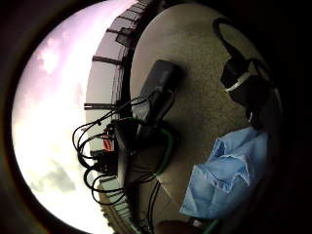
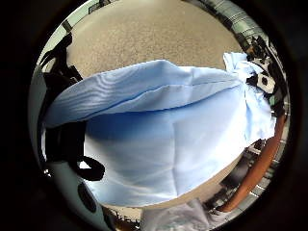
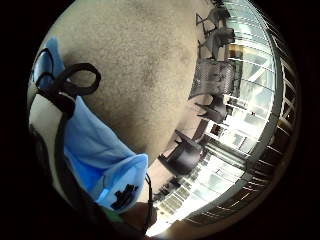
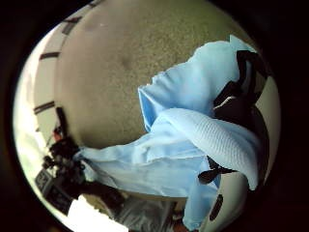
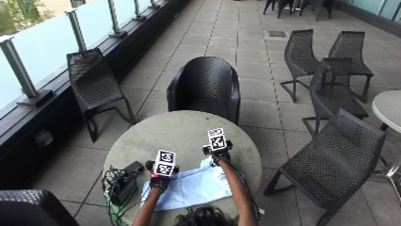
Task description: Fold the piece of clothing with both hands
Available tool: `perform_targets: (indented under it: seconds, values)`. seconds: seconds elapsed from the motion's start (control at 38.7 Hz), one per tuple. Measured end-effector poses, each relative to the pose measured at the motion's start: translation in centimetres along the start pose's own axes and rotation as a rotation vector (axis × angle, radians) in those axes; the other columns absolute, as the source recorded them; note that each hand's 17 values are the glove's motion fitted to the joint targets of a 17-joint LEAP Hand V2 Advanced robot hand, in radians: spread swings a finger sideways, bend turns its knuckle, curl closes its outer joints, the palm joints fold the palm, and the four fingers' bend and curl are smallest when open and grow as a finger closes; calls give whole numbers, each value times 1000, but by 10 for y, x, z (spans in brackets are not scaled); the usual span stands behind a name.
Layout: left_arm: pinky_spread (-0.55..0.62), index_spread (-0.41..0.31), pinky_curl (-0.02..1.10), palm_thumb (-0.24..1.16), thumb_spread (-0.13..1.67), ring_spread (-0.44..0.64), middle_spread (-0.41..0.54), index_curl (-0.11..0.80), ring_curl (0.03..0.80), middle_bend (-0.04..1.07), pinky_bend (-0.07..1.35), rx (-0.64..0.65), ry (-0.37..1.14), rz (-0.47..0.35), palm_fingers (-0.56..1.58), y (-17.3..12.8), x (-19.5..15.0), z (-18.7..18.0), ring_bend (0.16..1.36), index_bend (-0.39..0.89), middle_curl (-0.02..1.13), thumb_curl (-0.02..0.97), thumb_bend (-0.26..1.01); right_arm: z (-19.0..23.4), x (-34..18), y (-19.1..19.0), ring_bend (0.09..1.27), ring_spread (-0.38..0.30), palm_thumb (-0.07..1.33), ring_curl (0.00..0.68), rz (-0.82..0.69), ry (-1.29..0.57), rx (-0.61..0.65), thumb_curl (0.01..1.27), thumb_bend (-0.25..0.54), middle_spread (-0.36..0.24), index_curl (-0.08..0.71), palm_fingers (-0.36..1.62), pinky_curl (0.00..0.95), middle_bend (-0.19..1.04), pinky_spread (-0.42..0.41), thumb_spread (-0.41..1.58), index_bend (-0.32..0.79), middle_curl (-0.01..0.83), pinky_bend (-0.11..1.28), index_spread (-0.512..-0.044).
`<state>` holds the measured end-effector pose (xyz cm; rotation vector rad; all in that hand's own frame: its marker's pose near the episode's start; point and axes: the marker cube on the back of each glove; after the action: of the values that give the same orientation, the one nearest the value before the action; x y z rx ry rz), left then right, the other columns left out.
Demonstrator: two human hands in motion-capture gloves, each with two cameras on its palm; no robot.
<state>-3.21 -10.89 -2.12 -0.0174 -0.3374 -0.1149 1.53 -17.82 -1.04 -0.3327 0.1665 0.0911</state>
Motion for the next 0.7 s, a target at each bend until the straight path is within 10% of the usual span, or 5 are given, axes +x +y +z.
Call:
perform_targets:
  seconds: [0.21,0.49,0.7]
  values:
    - [-113,-343,326,746,1284,-362,-356,475,403,476,111,-34,-38,-41,1149,-4,-8,5,628,322,492,334,6,-17,10,-5,779,-252,1007,461,-5,-72,-36,374,-20,-252,386,1298,369,511,-273,884,124,473,414,-317]
    - [-21,-215,385,765,1246,-283,-272,394,429,292,255,192,151,52,743,-23,11,80,627,97,477,333,-11,42,100,59,562,-206,805,407,-6,-847,444,332,-42,-216,346,921,396,294,-127,1023,108,419,508,-326]
    - [39,-190,397,652,1341,-137,-189,389,370,139,285,68,262,105,678,-8,31,121,493,166,408,295,-36,77,90,128,460,-26,425,399,59,-862,223,265,-95,-79,270,341,468,147,60,998,30,371,718,-333]
